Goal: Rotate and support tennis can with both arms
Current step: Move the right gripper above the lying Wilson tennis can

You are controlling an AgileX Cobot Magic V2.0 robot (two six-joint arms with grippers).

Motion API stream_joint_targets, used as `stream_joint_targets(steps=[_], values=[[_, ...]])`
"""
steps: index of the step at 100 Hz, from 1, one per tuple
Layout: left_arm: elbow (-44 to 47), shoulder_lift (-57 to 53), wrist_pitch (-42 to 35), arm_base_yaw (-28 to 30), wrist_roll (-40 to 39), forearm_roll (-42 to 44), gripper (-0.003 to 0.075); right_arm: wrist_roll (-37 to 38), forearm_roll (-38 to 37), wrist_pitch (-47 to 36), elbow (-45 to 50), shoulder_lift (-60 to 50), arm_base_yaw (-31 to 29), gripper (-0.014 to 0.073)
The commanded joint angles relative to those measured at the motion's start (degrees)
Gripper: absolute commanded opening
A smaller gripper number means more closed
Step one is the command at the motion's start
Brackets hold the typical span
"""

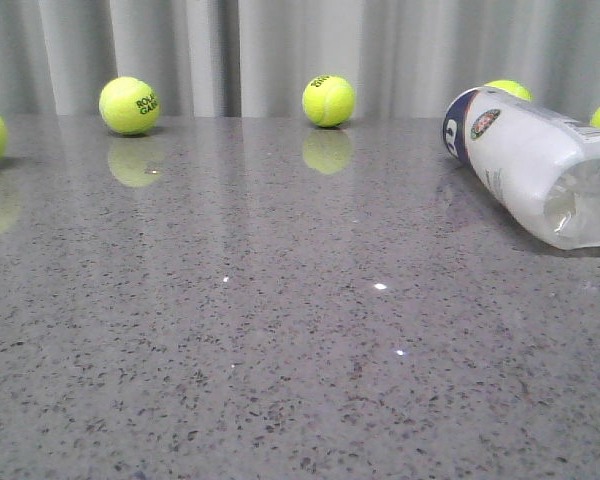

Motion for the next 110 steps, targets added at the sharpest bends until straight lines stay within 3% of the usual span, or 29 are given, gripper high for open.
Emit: stream_joint_targets(steps=[1, 25, 39, 58, 89, 110], values=[[2.8, -2.2, -4.7, 0.1, -0.6, -0.4, -0.0021, 0.1, -0.6, -5.6, -0.2, -0.9, 0.2, -0.0066], [2.8, -2.2, -4.7, 0.1, -0.6, -0.4, -0.0021, 0.1, -0.5, -5.0, -1.2, -0.9, 0.2, -0.0066], [2.8, -2.2, -4.7, 0.1, -0.6, -0.4, -0.0021, 0.1, -0.5, -0.5, -6.1, -0.5, 0.2, -0.0066], [2.8, -2.2, -4.7, 0.1, -0.6, -0.4, -0.0021, 0.1, -0.5, 15.1, -17.9, 4.5, 0.2, -0.0066], [2.8, -2.2, -4.7, 0.1, -0.6, -0.4, -0.0021, 0.1, -0.5, 38.8, -40.4, 23.5, 0.2, -0.0066], [2.8, -2.2, -4.7, 0.1, -0.6, -0.4, -0.0021, 0.1, 0.3, 46.7, -49.9, 35.8, 0.2, -0.0066]])
